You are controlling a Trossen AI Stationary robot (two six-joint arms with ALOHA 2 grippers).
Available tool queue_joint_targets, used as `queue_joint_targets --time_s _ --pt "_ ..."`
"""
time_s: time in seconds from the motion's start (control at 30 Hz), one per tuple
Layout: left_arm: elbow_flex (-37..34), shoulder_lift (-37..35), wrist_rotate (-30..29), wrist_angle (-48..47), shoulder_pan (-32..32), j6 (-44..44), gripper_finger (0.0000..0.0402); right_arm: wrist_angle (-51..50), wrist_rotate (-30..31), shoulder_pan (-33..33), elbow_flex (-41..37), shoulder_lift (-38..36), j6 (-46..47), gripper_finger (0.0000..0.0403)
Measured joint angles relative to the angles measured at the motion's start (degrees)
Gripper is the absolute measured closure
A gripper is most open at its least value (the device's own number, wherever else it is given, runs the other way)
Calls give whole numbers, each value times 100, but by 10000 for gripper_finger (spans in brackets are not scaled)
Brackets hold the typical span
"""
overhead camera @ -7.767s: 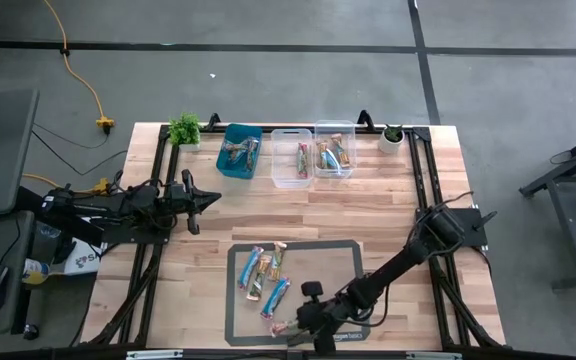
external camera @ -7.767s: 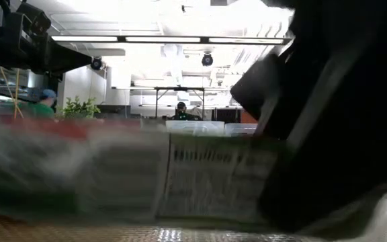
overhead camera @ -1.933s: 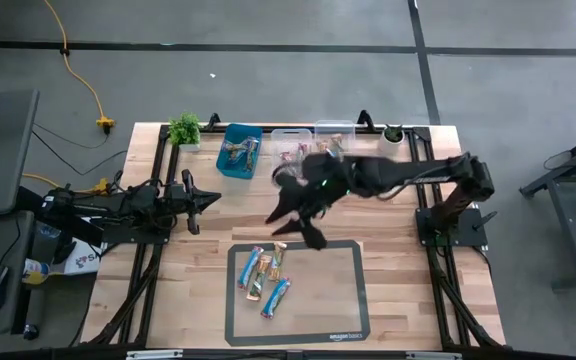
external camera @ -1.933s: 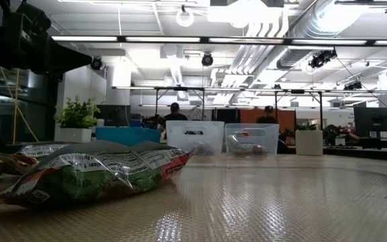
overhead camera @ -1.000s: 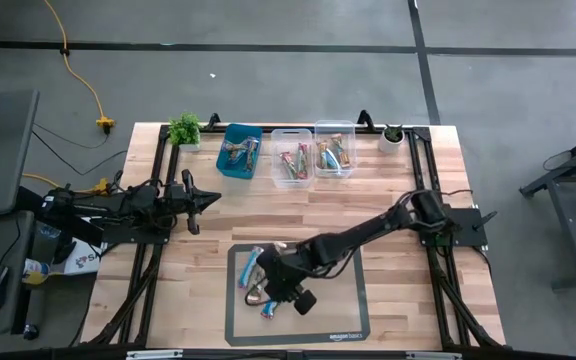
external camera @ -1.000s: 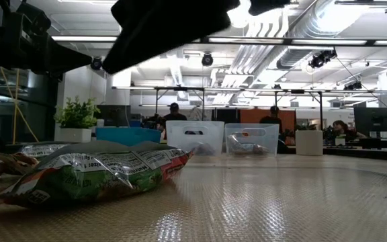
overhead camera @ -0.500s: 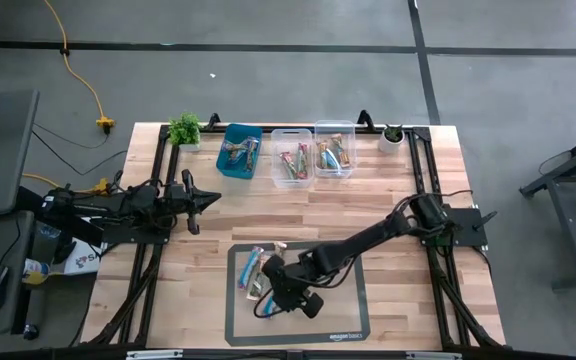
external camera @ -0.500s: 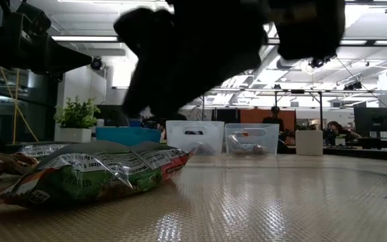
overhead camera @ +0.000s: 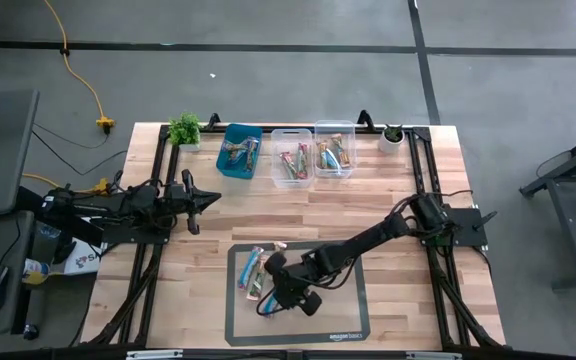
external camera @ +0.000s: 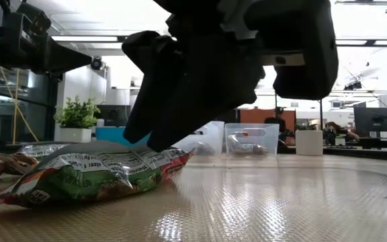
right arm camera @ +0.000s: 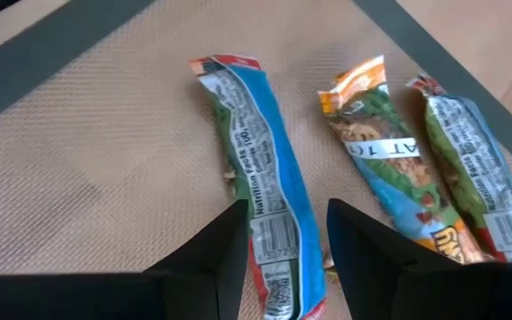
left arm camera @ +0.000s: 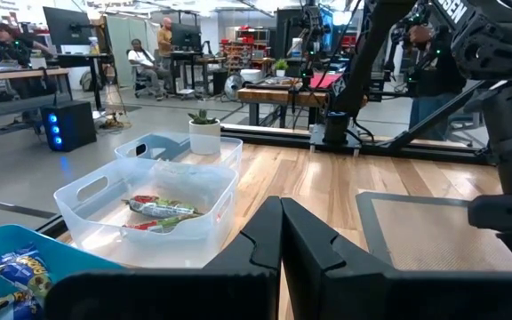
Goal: Pick and place Granola Bars by type
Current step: Put the bottom red granola bar into the left transparent bin
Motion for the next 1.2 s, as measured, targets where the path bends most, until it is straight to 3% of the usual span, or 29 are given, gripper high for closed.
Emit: queue_joint_targets --time_s 0.77,1.2 --pt "0 1 0 -2 0 1 401 529 -228 15 -539 -4 -153 265" --pt "2 2 0 -2 0 0 401 596 186 20 -315 24 -174 265"
